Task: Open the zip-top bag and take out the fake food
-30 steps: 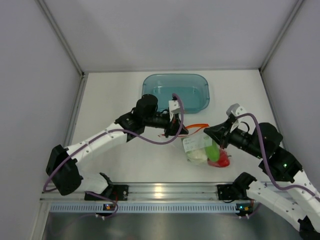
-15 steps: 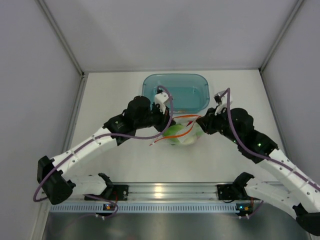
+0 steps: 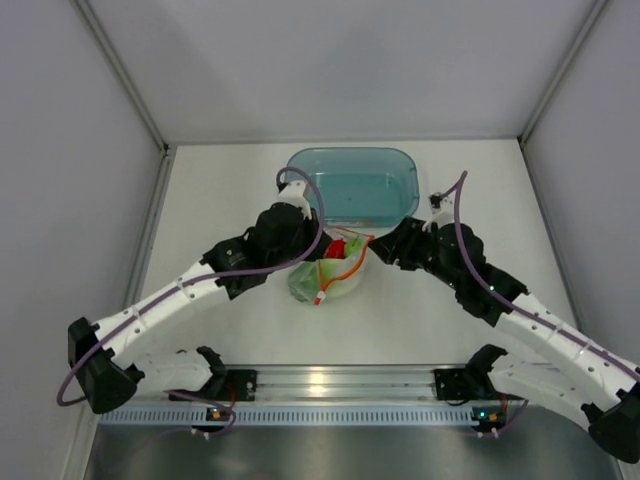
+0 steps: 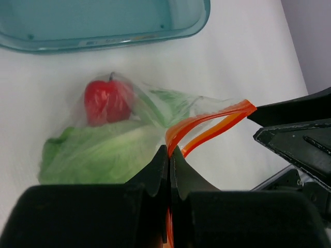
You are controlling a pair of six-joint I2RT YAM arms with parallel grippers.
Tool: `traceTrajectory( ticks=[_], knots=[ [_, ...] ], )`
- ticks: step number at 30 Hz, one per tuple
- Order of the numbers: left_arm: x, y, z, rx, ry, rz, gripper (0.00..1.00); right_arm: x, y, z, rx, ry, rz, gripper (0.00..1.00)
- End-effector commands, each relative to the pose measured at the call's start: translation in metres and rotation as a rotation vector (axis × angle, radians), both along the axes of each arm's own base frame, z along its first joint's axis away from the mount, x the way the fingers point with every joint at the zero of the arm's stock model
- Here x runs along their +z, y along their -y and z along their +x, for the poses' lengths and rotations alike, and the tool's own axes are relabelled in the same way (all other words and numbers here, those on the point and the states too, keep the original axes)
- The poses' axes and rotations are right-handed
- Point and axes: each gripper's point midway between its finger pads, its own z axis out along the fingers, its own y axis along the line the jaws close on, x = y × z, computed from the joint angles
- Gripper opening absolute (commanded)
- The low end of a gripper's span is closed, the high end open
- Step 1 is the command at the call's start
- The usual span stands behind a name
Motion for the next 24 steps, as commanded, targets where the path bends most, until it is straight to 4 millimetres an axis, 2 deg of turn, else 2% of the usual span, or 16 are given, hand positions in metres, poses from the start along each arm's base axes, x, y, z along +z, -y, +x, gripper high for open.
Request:
traceTrajectory(
  ticks=[1,2,4,7,15,16,18,19,20,24],
  knots=[
    [0.027,-0.006,0.006,0.202,0.049,-0.177,0.0,0.005,-0.015,-0.002,-0.015,-0.027,0.12,0.57],
    [0.026,-0.01,0.008,0.24,0.057,-0.191,0.0,0.004,-0.018,-0.001,-0.015,-0.032,0.137,0.58],
    [0.026,-0.007,0.003,0.252,0.054,-0.247,0.0,-0.013,-0.027,-0.006,0.011,-0.066,0.129,0.58],
    [0.024,-0.007,0.003,0.296,0.052,-0.295,0.0,-0.019,-0.038,-0.005,0.035,-0.08,0.151,0.56],
    [0.021,0.006,-0.011,0.343,0.049,-0.397,0.0,-0.056,-0.053,0.005,-0.023,-0.124,0.094,0.53],
    [0.02,0.007,-0.01,0.347,0.049,-0.397,0.0,-0.054,-0.057,0.007,-0.022,-0.114,0.105,0.53],
    [0.019,0.009,-0.011,0.349,0.048,-0.394,0.0,-0.063,-0.06,0.011,-0.033,-0.121,0.079,0.44],
    [0.017,0.008,-0.01,0.363,0.054,-0.386,0.0,-0.061,-0.063,0.013,-0.032,-0.116,0.071,0.41],
    [0.015,0.007,-0.01,0.363,0.061,-0.372,0.0,-0.066,-0.062,0.014,-0.034,-0.118,0.042,0.34],
    [0.013,-0.009,-0.002,0.418,0.121,-0.294,0.0,-0.077,-0.054,0.016,-0.063,-0.112,-0.019,0.11]
  ],
)
